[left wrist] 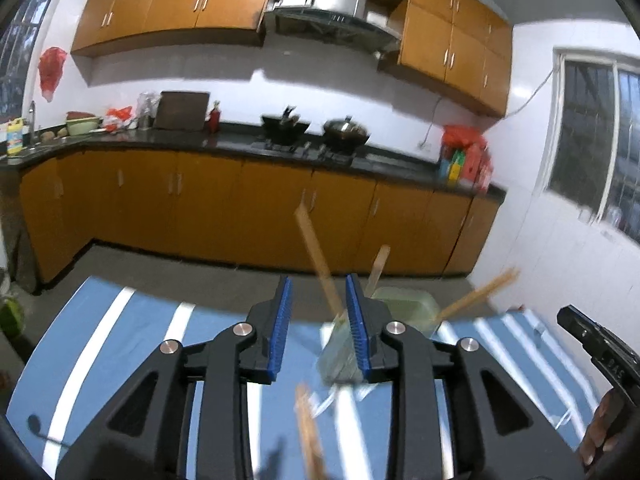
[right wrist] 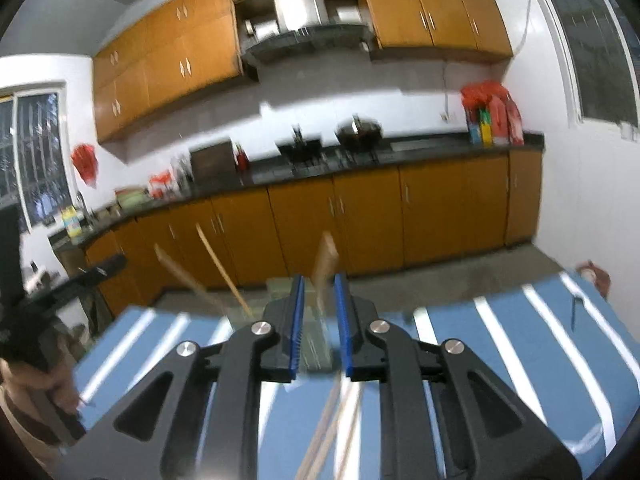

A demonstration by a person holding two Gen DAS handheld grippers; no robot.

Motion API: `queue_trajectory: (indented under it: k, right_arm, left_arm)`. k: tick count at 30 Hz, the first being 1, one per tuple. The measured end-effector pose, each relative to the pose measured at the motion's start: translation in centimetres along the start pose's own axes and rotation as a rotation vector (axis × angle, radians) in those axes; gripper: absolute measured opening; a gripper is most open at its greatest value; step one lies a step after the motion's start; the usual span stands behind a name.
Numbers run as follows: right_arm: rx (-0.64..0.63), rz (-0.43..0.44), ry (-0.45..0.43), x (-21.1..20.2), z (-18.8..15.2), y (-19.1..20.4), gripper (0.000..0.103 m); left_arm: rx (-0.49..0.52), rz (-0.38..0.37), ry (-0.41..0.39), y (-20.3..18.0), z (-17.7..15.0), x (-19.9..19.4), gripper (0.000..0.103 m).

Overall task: Organize utensils
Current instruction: 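Open both tools to drop the chopsticks into the green holder, then close the left tool on a third chopstick while the right tool grasps one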

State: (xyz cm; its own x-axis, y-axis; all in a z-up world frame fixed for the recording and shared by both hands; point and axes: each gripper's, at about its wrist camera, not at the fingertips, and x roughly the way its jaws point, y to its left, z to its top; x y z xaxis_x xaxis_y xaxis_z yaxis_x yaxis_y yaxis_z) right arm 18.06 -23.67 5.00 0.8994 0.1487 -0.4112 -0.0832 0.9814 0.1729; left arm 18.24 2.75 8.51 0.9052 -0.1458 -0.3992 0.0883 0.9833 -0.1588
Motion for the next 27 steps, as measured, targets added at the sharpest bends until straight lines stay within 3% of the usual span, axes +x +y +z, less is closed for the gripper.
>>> queue_trajectory:
  k: [7,10,16,19,23,27]
  right_arm:
    - [0.092,-0.034,0.364,6.1,-11.8,-2.2,0.017]
    - [0.091,-0.028,0.426,6.8,-14.9,-2.0,0.017]
    - [0.036,-0.044,0.424,6.7,-15.9,-0.7,0.018]
    - [-0.006,-0.070,0.421,6.7,-15.5,-0.6,0.009]
    - [0.021,-0.139,0.411,7.0,-15.1,-1.9,0.008]
    - [0.046,-0.145,0.410,7.0,-15.1,-2.8,0.008]
  left_arm:
    - [-0.008,0.047,0.237,1.7,-10.1,2.2,0.029]
    - [-0.019,0.035,0.313,1.7,-13.4,2.6,0.029]
    - [-0.017,0.009,0.376,1.2,-16.3,2.9,0.029]
    - [-0.003,-0.009,0.386,0.5,-16.6,3.0,0.029]
    - [0.018,-0.023,0.409,-0.4,-17.2,3.4,0.029]
    - [0.052,-0.008,0.436,-0.8,-18.2,3.9,0.027]
